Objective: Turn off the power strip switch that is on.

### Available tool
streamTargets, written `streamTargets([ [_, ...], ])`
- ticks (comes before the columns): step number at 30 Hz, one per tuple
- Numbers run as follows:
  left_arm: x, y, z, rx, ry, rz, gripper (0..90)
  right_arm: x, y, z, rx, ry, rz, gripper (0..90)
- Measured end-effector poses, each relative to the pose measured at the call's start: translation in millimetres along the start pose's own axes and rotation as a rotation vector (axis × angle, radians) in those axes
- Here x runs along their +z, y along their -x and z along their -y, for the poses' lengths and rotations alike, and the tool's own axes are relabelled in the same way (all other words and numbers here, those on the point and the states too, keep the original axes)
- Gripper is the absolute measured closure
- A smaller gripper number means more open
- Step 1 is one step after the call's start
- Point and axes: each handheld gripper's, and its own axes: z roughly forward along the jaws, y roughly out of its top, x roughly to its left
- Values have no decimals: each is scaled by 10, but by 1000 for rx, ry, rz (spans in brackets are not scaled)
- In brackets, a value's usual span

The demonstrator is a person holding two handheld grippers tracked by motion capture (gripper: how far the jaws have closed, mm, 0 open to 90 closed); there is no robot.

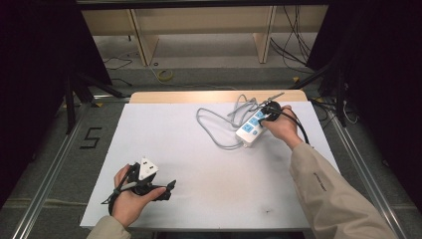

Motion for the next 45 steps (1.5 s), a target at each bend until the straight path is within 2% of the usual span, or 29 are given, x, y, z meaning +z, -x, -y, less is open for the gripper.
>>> streamTargets([
  [4,-2,-1,-1,-1,1,0,20,-1,11,-2,11,-3,-10,900],
  [22,-1,0,1,0,1,0,20,-2,6,-53,1,-45,-8,900],
  [45,-1,-2,1,3,-3,1,20,1,6,-62,-4,-55,-9,900],
])
